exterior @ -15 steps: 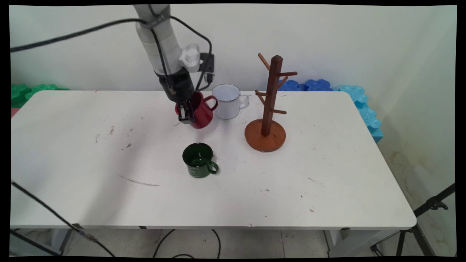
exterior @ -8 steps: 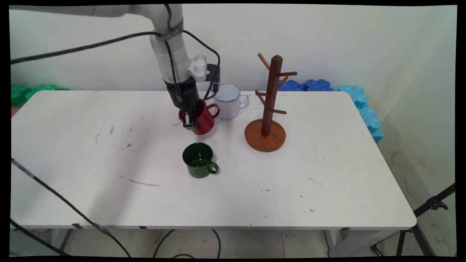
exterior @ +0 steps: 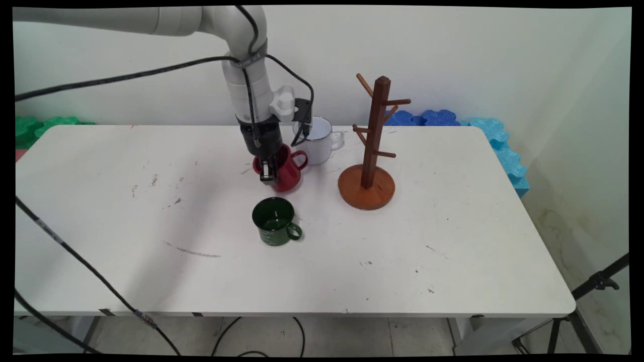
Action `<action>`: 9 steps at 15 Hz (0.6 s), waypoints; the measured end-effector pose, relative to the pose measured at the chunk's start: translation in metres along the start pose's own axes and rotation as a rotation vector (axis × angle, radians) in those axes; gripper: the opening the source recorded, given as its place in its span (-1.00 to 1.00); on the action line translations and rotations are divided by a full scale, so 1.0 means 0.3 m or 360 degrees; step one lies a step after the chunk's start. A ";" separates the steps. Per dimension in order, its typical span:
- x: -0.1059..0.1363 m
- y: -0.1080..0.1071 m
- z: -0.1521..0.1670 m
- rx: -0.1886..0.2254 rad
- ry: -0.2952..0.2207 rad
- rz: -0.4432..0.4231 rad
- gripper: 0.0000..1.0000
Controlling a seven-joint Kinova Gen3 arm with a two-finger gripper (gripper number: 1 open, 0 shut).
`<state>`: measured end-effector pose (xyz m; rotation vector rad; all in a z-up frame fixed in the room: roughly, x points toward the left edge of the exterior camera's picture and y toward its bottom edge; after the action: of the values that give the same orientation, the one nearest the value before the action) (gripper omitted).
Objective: Place the picked object on the table
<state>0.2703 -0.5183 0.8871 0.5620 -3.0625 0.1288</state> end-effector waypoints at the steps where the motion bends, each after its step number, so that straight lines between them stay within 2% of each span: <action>1: 0.002 -0.001 0.005 -0.0001 -0.0001 0.0001 -1.00; 9: 0.027 -0.006 0.044 -0.0016 0.0000 0.0015 -1.00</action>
<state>0.2631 -0.5239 0.8746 0.5470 -3.0640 0.1133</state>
